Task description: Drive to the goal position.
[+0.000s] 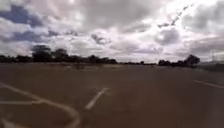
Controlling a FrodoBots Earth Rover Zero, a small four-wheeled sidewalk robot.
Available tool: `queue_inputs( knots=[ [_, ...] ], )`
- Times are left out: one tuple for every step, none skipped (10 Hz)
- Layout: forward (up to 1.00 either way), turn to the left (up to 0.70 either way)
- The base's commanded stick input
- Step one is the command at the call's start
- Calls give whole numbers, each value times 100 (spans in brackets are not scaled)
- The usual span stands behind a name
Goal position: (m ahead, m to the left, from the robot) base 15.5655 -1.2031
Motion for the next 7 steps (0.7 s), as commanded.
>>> queue_inputs(
  knots=[
    [85,-34],
    [85,-34],
    [85,-34],
    [85,-34],
    [85,-34],
    [85,-34],
    [85,-34]
  ],
)
